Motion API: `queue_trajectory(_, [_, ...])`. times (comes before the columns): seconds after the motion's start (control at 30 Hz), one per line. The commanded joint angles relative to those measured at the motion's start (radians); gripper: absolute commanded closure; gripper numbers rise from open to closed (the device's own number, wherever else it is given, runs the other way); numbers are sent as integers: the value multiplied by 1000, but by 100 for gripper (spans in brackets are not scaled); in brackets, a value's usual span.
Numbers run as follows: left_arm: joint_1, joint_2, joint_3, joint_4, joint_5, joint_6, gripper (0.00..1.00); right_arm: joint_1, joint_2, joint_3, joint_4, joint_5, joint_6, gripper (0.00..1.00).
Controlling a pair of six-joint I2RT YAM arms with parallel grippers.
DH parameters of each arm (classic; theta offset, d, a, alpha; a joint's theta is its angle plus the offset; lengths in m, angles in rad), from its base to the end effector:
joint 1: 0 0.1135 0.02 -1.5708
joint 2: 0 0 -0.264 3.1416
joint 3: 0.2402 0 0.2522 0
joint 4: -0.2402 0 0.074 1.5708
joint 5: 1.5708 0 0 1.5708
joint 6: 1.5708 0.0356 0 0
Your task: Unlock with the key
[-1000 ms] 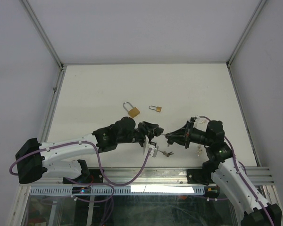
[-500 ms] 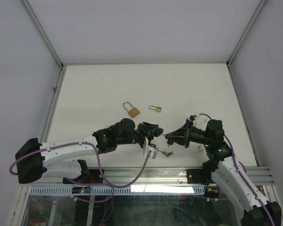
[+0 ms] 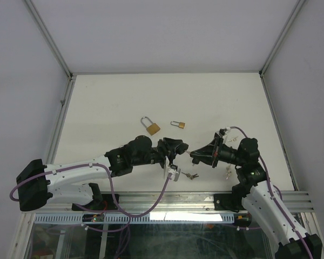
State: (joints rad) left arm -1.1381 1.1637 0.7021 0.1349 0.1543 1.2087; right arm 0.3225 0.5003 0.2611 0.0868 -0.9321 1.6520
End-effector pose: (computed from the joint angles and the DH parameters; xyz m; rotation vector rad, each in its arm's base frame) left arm 0.1061 -0.2428 0.2655 1.7849 0.6354 -0.0983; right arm 0.1187 0.0698 0.2259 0.5771 2.1935 2.0684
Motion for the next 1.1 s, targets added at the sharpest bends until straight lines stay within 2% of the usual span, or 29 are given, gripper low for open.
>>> queue_trajectory(0.0, [-24,-43,21,251,76,32,100,7,21,43,-14,-32,-73,100])
queue_trajectory(0.1, [-25,-41,19,260,88,48,100,9,14,22,31,16,-7,100])
queue_trajectory(0.23, [-24,-24,-2,365,125,68,100,7,27,2,132,51,58,100])
queue_trajectory(0.37, [-25,5,-22,481,152,43,100,7,63,48,119,-2,-58,100])
queue_trajectory(0.5, [-24,5,-30,489,164,14,100,7,71,67,93,-41,-129,100])
queue_trajectory(0.57, [-25,6,-35,495,174,28,100,8,72,93,22,-43,-182,100])
queue_trajectory(0.63, [-23,8,-36,497,185,54,100,8,90,138,-105,-41,-274,100])
queue_trajectory(0.73, [-25,2,-41,487,170,93,100,8,78,188,-201,-36,-368,100])
queue_trajectory(0.87, [-25,-31,-32,398,134,109,100,7,28,156,-314,-59,-362,100])
queue_trajectory(1.0, [-24,-50,-22,324,111,133,100,8,-36,95,-199,-39,-216,100])
queue_trajectory(1.07, [-24,-57,-18,298,105,134,100,8,-42,85,-168,-36,-194,100])
